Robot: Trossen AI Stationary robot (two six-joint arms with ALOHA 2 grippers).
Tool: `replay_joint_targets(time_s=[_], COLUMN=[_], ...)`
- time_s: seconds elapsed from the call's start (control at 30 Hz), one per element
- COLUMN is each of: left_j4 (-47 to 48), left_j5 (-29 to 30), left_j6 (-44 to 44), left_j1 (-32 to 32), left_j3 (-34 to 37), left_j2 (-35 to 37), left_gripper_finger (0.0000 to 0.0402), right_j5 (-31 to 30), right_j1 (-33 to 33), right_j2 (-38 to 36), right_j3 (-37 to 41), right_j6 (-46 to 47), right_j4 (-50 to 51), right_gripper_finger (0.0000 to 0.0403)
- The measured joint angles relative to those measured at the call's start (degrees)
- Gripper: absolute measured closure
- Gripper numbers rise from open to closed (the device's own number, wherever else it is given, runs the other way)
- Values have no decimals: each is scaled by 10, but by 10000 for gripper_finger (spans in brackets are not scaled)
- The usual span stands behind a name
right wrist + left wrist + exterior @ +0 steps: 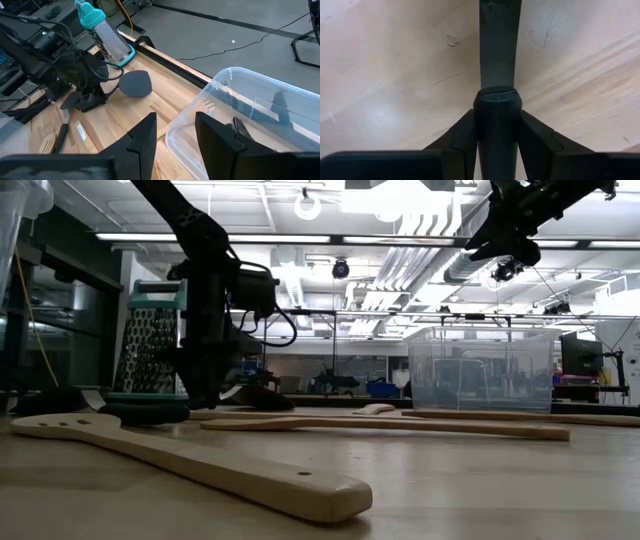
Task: Pick & Place Kitchen Items
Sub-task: Put the top black spatula into the bottom right transparent bin
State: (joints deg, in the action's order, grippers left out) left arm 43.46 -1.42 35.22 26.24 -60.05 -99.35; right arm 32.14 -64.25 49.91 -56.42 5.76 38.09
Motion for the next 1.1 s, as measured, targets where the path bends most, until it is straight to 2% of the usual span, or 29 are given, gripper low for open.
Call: replay_joint_targets(time_s=[0.13, 0.43, 0.53, 0.67, 0.9, 1.1], left_j4=[0, -41, -94, -178, -373, -462], left_j5=[-9, -89, -126, -181, -268, -293], left_j6=[-2, -5, 1, 27, 85, 137], left_j1=[0, 0, 0, 0, 0, 0], left_j3=[0, 0, 0, 0, 0, 0], left_j2=[2, 63, 90, 113, 120, 120], left_gripper_finger=[296, 296, 296, 296, 296, 296], right_j5=[10, 64, 86, 85, 83, 75], right_j1=[0, 0, 3, 25, 75, 142], right_j2=[0, 0, 0, 0, 7, 18], right_j3=[0, 0, 0, 0, 0, 0], right_j6=[0, -28, -69, -129, -140, -284], right_j4=[0, 0, 0, -2, -11, -42], right_gripper_finger=[275, 275, 275, 275, 275, 275])
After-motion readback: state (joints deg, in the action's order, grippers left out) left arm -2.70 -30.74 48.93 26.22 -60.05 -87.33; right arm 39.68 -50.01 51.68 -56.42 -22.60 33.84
